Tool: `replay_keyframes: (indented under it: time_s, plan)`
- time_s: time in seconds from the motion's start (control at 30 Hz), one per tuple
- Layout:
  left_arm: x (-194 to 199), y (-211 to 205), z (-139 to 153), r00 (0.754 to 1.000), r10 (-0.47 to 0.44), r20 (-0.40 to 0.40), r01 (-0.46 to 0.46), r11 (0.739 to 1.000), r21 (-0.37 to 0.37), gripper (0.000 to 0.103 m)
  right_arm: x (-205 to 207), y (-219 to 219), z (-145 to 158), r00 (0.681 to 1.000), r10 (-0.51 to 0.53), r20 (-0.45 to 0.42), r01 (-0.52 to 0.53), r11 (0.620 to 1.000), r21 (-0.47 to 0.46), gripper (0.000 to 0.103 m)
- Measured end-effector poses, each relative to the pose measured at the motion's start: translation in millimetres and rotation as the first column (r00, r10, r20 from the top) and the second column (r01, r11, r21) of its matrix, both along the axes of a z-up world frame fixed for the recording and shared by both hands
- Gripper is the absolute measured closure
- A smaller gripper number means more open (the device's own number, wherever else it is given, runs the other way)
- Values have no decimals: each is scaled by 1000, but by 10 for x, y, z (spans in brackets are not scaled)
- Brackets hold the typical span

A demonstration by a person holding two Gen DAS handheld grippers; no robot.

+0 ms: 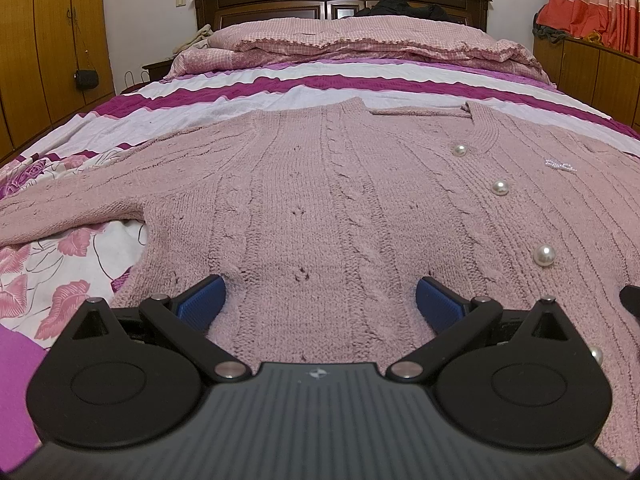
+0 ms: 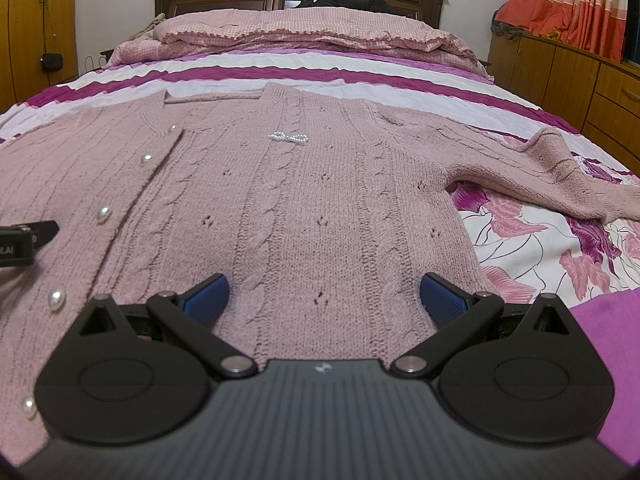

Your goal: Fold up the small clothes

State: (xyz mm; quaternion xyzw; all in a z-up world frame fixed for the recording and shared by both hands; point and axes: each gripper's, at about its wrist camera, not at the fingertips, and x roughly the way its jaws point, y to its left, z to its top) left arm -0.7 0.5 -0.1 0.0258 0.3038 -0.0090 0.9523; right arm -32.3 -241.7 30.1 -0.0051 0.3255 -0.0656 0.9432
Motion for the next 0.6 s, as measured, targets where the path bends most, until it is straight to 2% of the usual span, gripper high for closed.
replay_keyframes:
  time_s: [0.6]
  plan:
    - [-14,-4,66,1000,1,-17,-1,1000,-1,0,2,-23,12,1000,0,-4,1,1000,16,0]
